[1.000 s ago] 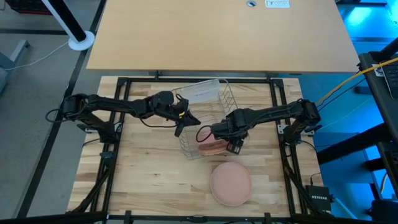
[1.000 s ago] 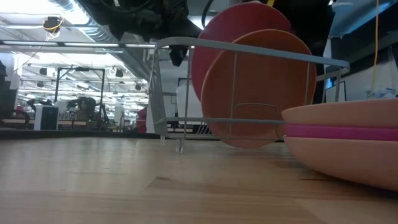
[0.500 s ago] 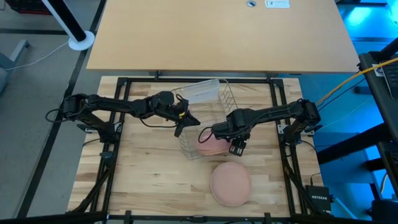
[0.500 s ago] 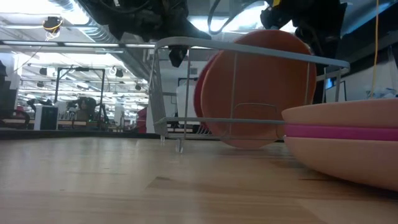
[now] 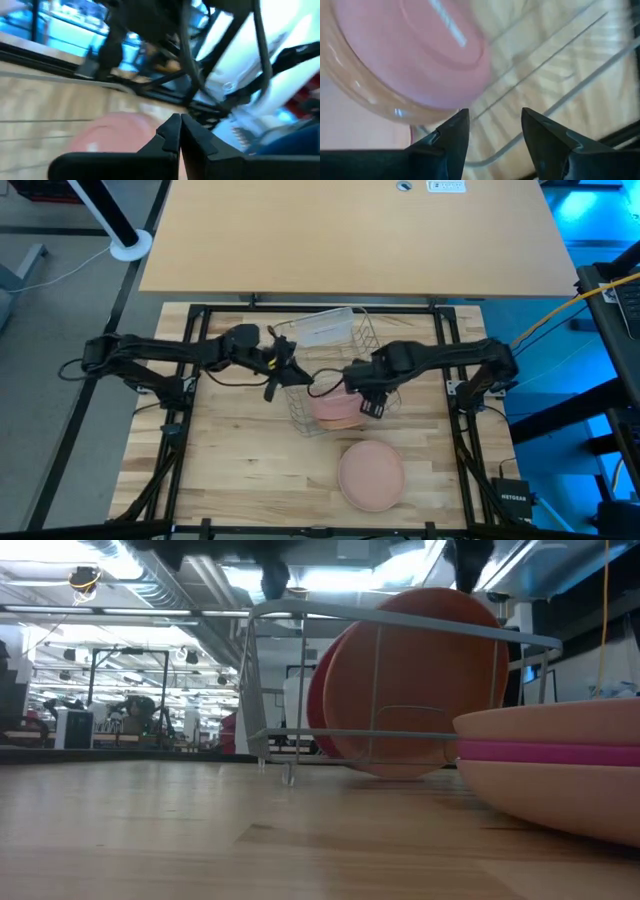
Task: Sort dishes
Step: Put the light orange plate in the dish rack
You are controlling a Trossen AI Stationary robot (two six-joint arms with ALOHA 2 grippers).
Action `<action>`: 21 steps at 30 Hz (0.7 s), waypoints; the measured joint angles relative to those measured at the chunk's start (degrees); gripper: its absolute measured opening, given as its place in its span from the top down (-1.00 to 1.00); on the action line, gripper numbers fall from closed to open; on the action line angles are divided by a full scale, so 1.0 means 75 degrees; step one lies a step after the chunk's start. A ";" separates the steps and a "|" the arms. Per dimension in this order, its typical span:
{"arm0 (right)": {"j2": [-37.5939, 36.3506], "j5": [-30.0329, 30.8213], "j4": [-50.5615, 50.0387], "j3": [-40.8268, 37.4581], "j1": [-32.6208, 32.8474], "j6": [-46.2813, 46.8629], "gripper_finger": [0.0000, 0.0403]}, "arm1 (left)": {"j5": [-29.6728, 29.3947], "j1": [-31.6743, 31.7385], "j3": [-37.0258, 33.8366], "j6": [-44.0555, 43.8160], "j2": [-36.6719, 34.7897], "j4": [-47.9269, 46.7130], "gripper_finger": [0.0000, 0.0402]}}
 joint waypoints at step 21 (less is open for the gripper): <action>-0.0301 0.0414 0.0100 0.2125 0.0000 -0.1348 0.09 | -0.0650 -0.3387 0.0000 -0.4975 -0.0307 -0.0531 0.99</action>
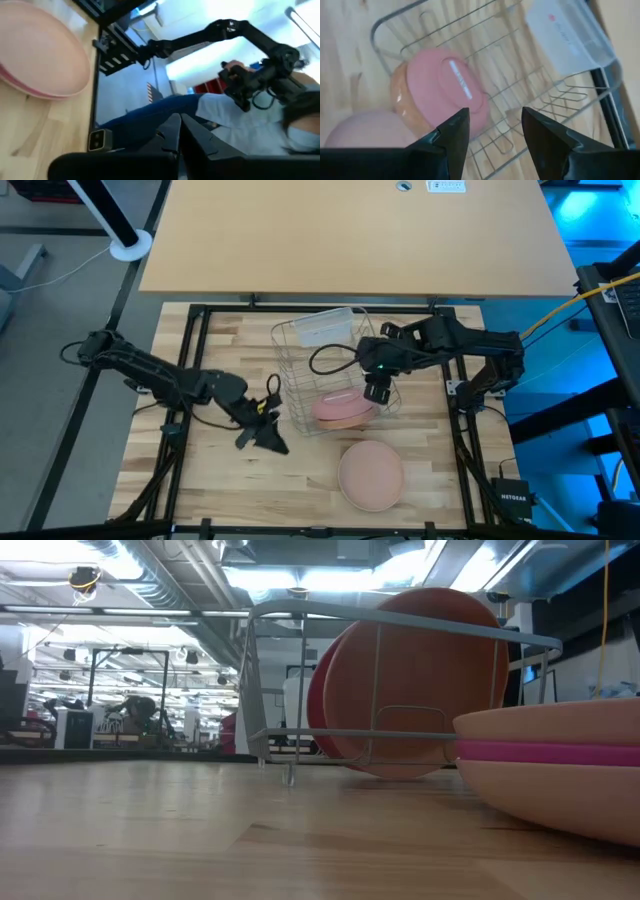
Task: Sort dishes
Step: Put the light orange plate in the dish rack
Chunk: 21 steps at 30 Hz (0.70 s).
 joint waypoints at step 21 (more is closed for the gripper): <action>-0.0618 -0.3186 -0.0087 -0.2078 0.0339 -0.1646 0.09 | -0.4256 -0.1776 0.0000 -0.2296 0.1768 0.0717 0.99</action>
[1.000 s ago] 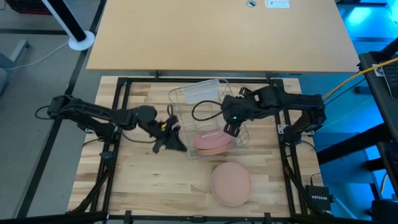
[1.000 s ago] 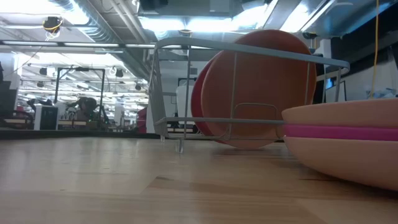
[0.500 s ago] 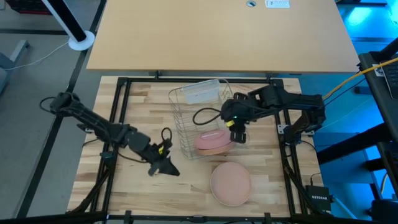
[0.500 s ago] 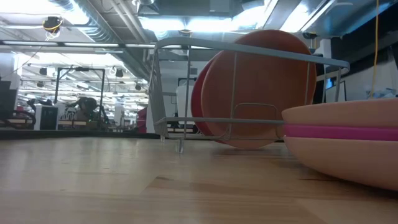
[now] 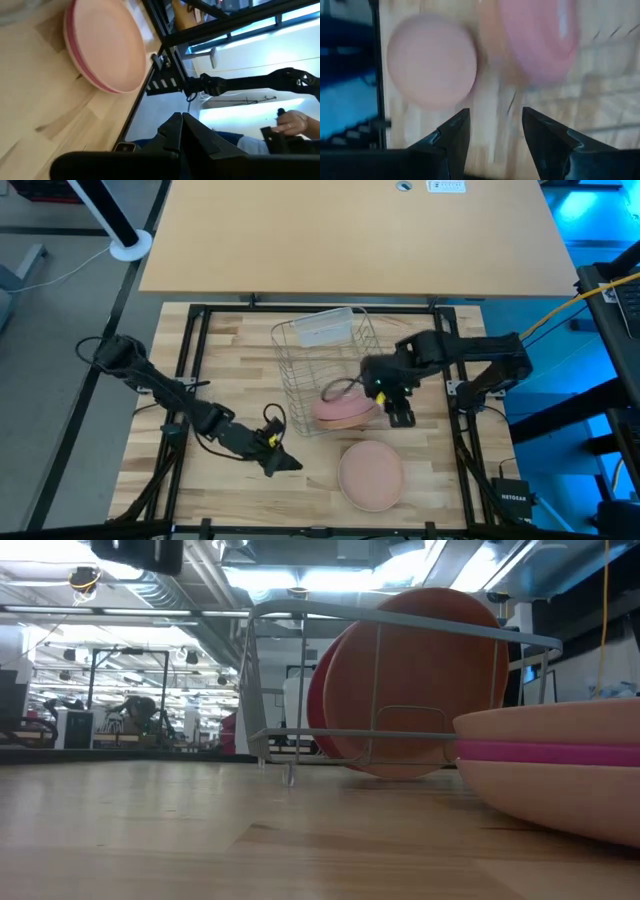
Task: Sort dishes
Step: Put the light orange plate in the dish rack
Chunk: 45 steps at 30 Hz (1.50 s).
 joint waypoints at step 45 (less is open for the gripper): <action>-0.0795 0.2022 0.1988 -0.4044 0.0970 -0.0065 0.96 | -0.0092 0.0026 0.0536 0.0166 0.1578 0.1600 0.99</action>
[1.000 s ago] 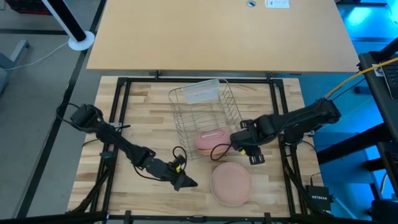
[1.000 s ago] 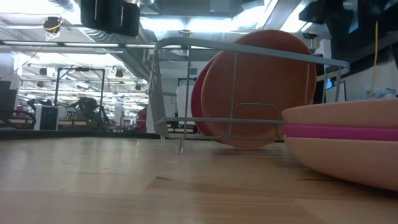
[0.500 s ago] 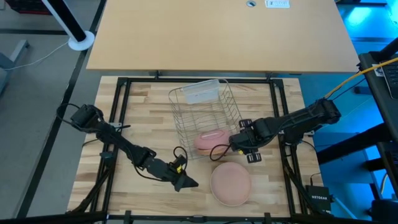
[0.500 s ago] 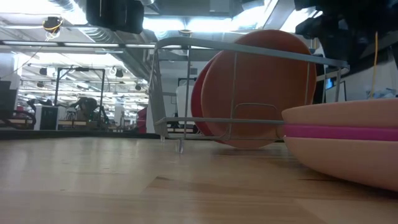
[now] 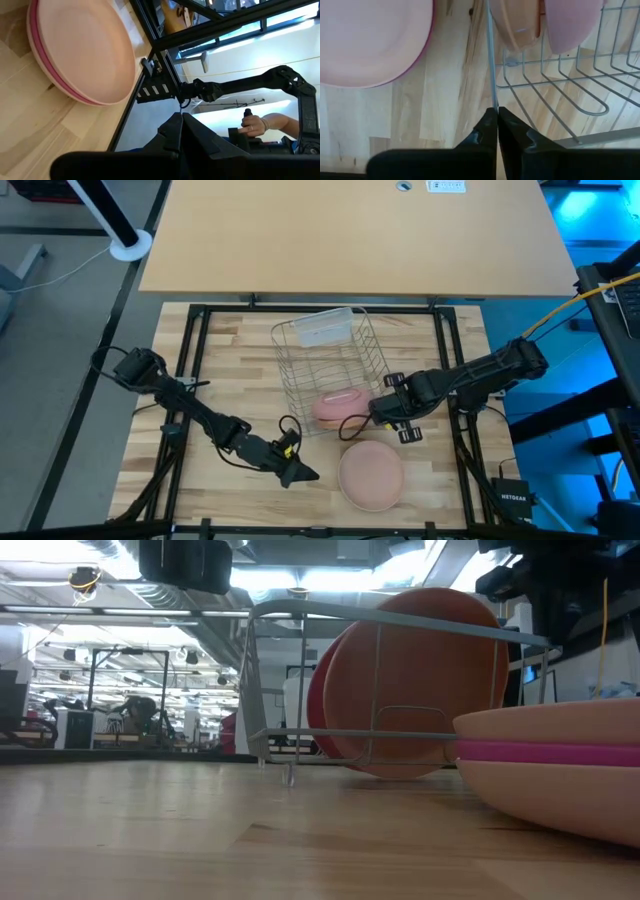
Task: Sort dishes
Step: Put the light orange plate in the dish rack
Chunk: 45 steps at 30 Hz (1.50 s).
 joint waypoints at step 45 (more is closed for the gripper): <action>0.0003 -0.0131 -0.2004 -0.0006 -0.0711 0.0981 0.94 | 0.0410 0.0204 0.0478 -0.2211 0.1314 -0.0574 0.32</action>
